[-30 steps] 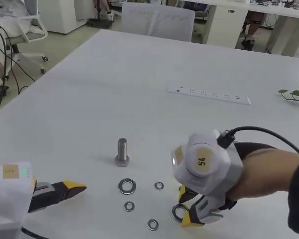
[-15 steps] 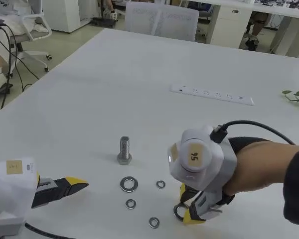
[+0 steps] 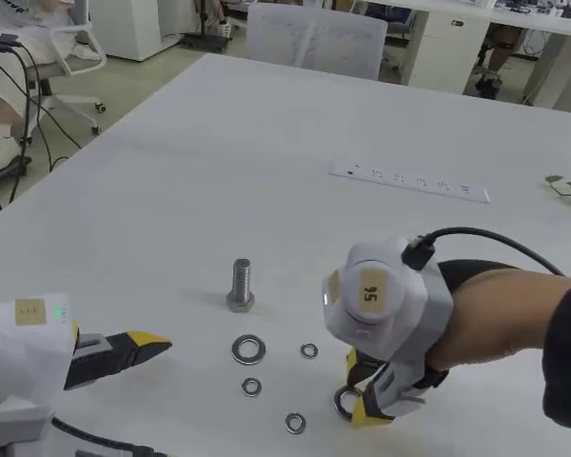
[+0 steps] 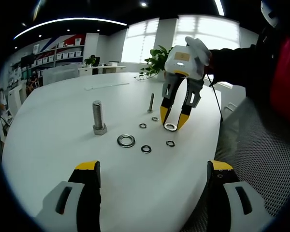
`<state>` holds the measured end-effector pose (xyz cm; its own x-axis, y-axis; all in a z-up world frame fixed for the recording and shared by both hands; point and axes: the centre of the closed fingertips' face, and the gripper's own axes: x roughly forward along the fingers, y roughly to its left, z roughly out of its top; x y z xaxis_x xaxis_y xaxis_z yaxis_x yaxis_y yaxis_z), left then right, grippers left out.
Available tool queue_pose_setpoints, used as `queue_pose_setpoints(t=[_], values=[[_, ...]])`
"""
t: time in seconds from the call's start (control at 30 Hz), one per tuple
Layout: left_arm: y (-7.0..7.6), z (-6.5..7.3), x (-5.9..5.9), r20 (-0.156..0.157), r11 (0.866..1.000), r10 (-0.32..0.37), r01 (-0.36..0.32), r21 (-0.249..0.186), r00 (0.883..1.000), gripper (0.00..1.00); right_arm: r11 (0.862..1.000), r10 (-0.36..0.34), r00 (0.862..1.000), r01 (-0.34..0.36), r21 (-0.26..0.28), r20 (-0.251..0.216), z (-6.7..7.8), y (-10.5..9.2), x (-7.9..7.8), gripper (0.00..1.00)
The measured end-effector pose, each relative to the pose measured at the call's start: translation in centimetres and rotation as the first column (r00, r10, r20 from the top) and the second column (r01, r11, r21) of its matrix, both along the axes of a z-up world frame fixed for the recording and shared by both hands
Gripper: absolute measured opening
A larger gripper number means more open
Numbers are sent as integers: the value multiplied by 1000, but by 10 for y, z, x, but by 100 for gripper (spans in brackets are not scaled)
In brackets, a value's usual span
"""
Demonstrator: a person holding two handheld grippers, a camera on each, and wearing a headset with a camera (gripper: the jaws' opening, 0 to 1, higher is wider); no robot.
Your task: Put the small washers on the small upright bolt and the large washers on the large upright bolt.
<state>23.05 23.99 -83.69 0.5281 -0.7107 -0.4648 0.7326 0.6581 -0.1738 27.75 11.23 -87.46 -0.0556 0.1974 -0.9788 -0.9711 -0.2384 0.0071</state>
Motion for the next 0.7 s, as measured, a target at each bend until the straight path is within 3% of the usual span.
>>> queue_pose_setpoints(t=[0.7], values=[[-6, 4, 3, 22, 1000, 15, -14, -17, 1000, 91, 1000, -3, 1000, 3, -19, 5, 9, -4, 2, 23]])
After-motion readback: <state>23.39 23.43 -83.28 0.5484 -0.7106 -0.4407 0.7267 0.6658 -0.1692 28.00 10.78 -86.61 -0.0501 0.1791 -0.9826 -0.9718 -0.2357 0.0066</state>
